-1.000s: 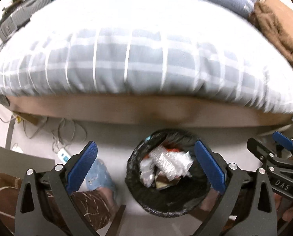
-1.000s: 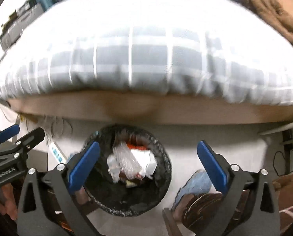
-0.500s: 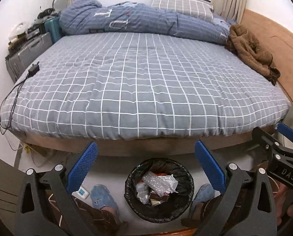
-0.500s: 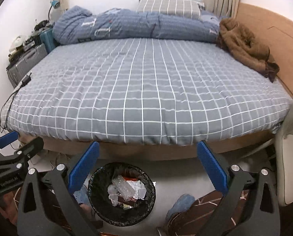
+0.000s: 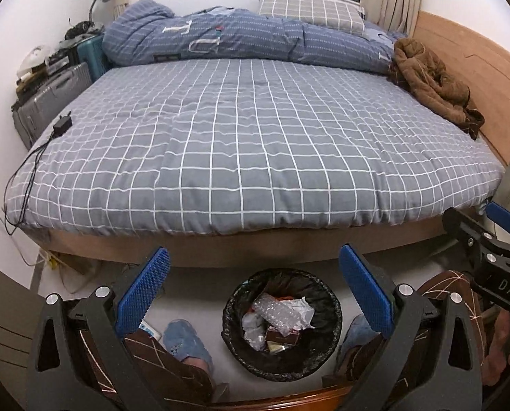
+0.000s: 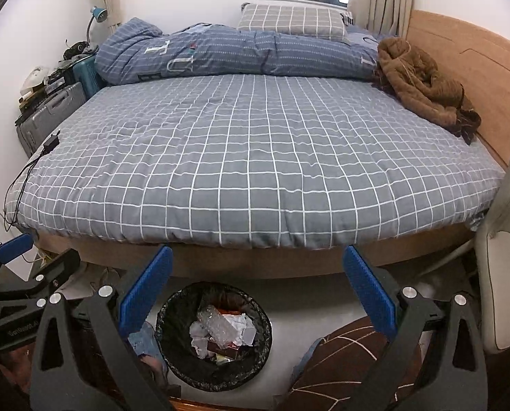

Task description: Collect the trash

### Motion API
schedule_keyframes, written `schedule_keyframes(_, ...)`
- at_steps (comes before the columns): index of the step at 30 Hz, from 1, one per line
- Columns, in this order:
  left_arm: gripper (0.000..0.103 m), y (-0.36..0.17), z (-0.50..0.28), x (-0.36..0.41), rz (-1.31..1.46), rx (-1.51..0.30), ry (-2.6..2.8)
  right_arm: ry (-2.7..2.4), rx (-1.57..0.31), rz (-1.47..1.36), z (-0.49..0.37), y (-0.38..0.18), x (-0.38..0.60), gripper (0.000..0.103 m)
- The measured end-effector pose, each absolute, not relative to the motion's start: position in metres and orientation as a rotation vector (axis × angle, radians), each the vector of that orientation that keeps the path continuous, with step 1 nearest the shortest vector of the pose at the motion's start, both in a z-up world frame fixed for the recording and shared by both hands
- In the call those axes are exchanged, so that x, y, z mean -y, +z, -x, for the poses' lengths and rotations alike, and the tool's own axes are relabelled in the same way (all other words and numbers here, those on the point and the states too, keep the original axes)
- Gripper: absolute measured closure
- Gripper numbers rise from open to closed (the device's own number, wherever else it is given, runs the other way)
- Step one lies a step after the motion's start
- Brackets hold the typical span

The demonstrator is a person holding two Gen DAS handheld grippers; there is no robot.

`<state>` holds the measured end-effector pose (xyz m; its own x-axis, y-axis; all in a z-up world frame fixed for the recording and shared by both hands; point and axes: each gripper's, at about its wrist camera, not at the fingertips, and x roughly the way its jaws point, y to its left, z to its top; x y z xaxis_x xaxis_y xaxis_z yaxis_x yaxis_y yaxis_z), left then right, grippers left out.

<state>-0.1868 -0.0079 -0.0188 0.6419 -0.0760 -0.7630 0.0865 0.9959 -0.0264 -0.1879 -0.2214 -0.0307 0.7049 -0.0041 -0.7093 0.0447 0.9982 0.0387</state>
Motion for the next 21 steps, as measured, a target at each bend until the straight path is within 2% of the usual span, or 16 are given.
schedule_keyframes(21, 0.006, -0.0153, 0.1859, 0.0081, -0.001, -0.855, -0.094, -0.017, -0.778, -0.041, 0.1908, -0.0296, 0.2178, 0.008)
